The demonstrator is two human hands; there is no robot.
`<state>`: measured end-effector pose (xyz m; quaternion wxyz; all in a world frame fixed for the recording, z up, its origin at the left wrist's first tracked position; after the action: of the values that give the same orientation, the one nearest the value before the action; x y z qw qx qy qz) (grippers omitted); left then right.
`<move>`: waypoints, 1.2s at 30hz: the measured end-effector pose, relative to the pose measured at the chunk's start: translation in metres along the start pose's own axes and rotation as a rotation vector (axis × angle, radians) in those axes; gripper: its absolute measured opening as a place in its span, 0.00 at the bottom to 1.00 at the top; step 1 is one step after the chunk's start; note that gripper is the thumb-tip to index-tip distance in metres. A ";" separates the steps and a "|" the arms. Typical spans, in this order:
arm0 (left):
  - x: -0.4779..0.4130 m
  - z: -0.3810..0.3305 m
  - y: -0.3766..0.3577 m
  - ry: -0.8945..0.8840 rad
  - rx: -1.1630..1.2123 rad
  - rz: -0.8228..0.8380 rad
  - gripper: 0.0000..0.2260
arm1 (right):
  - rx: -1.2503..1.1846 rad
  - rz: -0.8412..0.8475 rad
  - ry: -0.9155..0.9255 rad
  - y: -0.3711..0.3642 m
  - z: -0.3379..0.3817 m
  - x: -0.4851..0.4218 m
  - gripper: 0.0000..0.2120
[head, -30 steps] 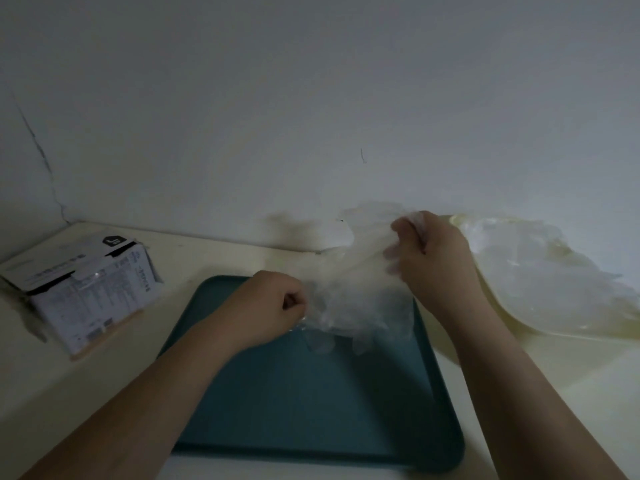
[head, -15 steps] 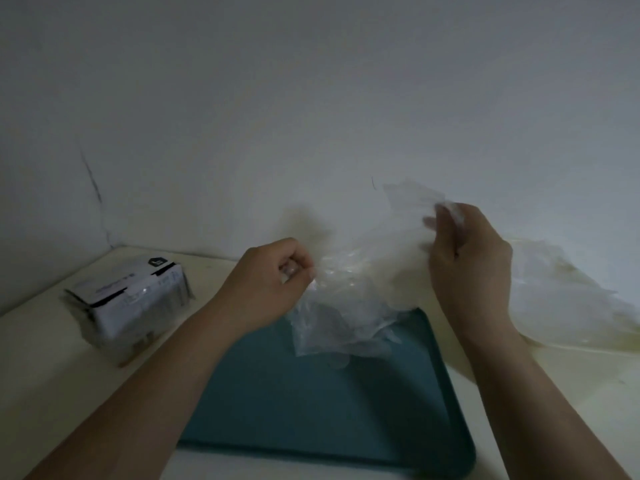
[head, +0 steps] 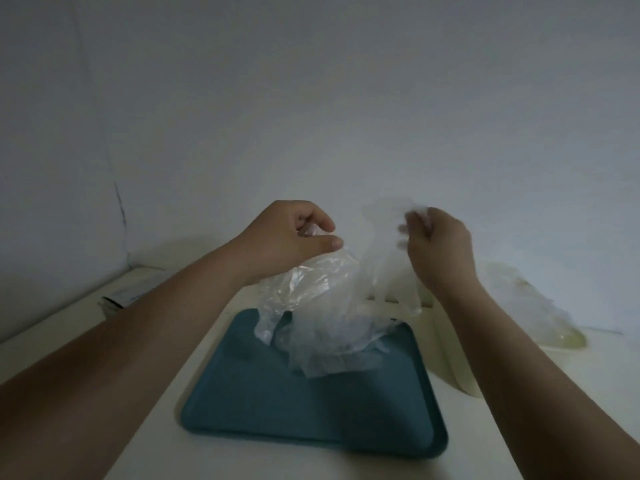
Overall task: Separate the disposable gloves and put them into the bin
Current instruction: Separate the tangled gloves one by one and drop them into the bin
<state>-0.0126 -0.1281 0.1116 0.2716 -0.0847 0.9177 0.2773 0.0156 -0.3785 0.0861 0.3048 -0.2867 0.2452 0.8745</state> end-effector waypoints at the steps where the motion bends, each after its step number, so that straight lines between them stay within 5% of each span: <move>1: 0.003 -0.007 0.000 0.051 0.103 0.031 0.09 | -0.126 0.072 -0.111 -0.002 0.002 0.002 0.13; 3: 0.008 -0.018 0.003 0.140 0.240 0.094 0.09 | -0.293 0.234 -0.295 -0.003 -0.001 0.008 0.08; 8: 0.014 -0.022 0.004 0.258 0.189 0.154 0.20 | -0.459 0.654 -0.388 0.004 0.002 0.034 0.07; 12: 0.017 -0.008 -0.011 0.465 0.217 0.259 0.27 | -0.521 0.735 -0.408 0.002 0.009 0.046 0.12; 15: 0.019 -0.004 -0.012 0.549 0.368 0.375 0.22 | -0.463 0.766 -0.358 0.006 0.009 0.051 0.13; 18: 0.019 -0.002 -0.011 0.524 0.441 0.432 0.18 | -0.512 0.781 -0.500 0.005 0.002 0.058 0.15; 22: 0.020 0.006 -0.021 0.360 0.223 0.427 0.17 | -0.539 0.787 -0.612 0.000 -0.006 0.063 0.15; 30: 0.023 0.015 -0.029 0.247 0.245 0.386 0.18 | -0.719 1.048 -0.678 0.005 -0.009 0.060 0.48; 36: 0.022 0.011 -0.036 0.134 0.245 0.350 0.23 | -0.615 1.094 -0.511 0.001 -0.013 0.062 0.20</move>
<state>-0.0150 -0.1517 0.0757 0.1661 0.0914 0.9612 0.2004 -0.0210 -0.3627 0.0370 -0.2288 0.0210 0.0154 0.9731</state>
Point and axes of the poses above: each hand's wrist, its own x-axis away from the middle knuckle, its own y-axis out of the back of the hand, z = x × y, the point moved 1 cm from there along -x, towards the middle knuckle, and after that the axes turned 12 degrees about -z, right-handed, at the moved point
